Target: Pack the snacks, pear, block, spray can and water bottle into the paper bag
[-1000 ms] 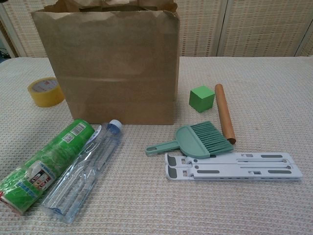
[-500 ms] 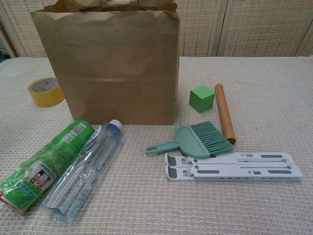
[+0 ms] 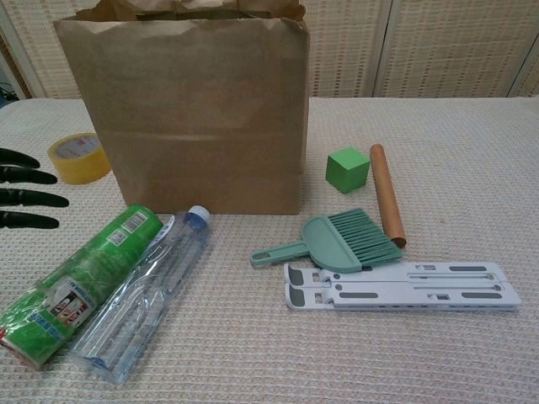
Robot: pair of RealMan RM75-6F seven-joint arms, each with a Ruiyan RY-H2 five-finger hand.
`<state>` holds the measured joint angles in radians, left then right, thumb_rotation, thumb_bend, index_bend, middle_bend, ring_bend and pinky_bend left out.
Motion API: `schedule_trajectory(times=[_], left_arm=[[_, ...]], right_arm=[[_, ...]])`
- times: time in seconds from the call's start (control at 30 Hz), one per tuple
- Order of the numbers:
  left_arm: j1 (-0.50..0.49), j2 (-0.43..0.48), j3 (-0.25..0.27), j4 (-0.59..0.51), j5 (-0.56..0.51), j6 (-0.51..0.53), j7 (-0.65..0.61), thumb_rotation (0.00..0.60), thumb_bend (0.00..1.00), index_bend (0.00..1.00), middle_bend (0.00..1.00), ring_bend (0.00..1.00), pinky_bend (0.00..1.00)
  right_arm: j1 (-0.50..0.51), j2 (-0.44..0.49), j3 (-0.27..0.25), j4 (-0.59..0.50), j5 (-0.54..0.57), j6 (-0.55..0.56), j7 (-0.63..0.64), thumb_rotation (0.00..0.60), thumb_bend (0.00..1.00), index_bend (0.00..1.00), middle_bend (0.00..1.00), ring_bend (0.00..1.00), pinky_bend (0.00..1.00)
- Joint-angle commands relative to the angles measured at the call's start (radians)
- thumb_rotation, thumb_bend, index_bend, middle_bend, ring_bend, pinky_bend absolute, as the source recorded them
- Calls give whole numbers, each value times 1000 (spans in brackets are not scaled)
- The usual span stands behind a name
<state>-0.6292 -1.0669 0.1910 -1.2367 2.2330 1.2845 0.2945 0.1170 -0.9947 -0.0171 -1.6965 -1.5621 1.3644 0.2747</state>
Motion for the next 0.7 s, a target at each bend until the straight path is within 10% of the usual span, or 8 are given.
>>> schedule_trajectory(times=[0.03, 0.7], left_arm=[[-60, -32, 9, -40, 44, -75, 40, 600, 386, 0, 0, 0, 116], [-107, -121, 42, -5, 31, -182, 111, 600, 385, 0, 0, 0, 94]], right_arm=[[1, 3, -1, -2, -1, -2, 5, 600, 59, 0, 0, 0, 17], [9, 22, -7, -19, 4, -27, 39, 600, 59, 0, 0, 0, 17]])
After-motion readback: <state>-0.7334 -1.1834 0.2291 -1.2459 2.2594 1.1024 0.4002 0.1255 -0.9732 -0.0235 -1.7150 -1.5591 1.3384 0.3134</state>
